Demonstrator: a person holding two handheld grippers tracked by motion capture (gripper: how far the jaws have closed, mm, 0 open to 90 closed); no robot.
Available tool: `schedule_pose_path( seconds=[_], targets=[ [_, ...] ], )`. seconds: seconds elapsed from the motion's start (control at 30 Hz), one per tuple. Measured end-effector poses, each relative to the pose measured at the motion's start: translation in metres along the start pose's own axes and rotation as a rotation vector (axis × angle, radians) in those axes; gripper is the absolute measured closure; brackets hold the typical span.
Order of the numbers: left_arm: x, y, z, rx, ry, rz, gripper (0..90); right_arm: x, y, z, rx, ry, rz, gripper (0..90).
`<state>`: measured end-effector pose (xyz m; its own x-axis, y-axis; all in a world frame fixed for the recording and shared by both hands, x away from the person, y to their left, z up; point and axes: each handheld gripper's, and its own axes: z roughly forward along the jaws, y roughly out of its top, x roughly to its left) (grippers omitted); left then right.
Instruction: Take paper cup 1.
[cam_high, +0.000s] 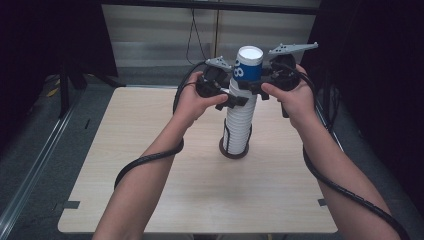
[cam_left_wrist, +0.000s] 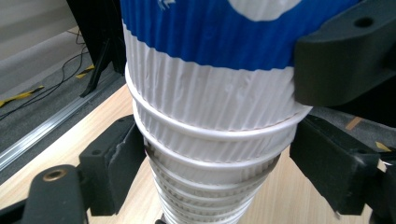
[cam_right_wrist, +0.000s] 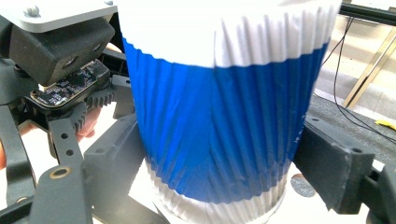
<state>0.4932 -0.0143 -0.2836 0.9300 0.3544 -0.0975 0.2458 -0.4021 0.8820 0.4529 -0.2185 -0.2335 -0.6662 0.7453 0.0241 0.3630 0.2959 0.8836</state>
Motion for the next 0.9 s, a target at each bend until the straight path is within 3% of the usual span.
schedule_pose_path(
  seconds=[0.27,0.3,0.37,0.43,0.5,0.53,0.63,0.7,0.8,0.9],
  targets=[
    [0.0,0.001,0.0,0.018,0.002,0.014,19.3,0.0,0.001,-0.001,0.001,-0.002,0.002,19.7],
    [-0.001,0.001,-0.001,0.026,0.014,0.035,20.4,0.0,0.001,-0.002,-0.004,0.0,0.002,20.0],
    [-0.001,0.001,-0.001,0.027,0.012,0.037,21.9,0.0,0.003,-0.004,-0.04,-0.001,0.016,20.7],
    [0.0,0.0,-0.001,0.013,0.014,0.034,21.9,-0.002,0.009,-0.01,-0.091,0.012,0.06,20.7],
    [0.0,-0.002,-0.001,0.003,0.007,0.014,21.8,-0.001,0.014,-0.011,-0.048,-0.011,0.005,20.6],
    [0.0,-0.002,-0.001,-0.006,0.002,0.009,21.6,0.0,0.014,-0.01,-0.035,-0.011,0.001,20.6],
    [0.0,-0.005,-0.002,-0.019,-0.004,-0.02,19.6,0.003,0.009,-0.006,-0.037,-0.009,-0.009,20.5],
    [0.0,-0.005,-0.003,-0.012,0.002,-0.013,15.1,0.002,0.006,-0.004,-0.047,-0.01,0.003,20.3],
    [0.0,-0.005,-0.005,-0.021,0.002,0.014,15.9,0.0,0.0,-0.003,-0.054,-0.002,0.014,20.1],
    [0.002,-0.002,-0.007,-0.048,0.012,-0.002,15.3,-0.001,-0.003,-0.003,-0.055,-0.001,0.014,19.9]
  ],
)
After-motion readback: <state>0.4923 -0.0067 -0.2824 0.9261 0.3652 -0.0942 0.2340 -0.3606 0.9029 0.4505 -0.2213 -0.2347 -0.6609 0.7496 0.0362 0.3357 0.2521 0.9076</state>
